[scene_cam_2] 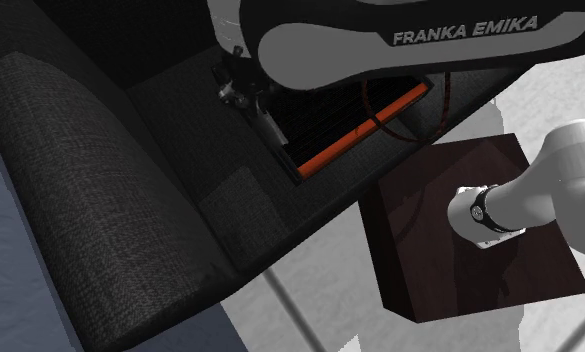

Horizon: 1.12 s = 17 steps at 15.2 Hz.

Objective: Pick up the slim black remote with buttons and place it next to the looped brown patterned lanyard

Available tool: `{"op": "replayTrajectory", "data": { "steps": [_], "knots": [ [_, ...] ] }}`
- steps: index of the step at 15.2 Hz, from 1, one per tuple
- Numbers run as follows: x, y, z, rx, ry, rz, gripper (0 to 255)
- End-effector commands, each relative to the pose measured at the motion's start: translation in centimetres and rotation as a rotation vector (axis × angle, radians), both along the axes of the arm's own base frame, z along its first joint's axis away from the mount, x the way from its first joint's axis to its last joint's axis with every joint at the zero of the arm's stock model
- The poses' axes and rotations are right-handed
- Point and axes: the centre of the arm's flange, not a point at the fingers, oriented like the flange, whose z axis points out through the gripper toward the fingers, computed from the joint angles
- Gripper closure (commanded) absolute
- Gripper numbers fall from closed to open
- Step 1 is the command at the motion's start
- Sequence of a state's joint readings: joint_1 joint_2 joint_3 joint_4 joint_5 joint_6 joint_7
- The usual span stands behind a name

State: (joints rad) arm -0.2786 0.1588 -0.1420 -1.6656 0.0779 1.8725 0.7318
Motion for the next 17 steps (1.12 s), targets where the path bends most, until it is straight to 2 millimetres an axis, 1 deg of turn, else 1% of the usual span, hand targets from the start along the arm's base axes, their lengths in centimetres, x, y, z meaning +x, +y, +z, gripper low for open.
{"op": "replayTrajectory", "data": {
  "steps": [1, 17],
  "knots": [
    [-2.0, -1.5, -0.2, 0.0, 0.0, 0.001, 255],
    [-18.4, -14.9, -0.2, 0.0, 0.0, 0.001, 255]
  ]
}}
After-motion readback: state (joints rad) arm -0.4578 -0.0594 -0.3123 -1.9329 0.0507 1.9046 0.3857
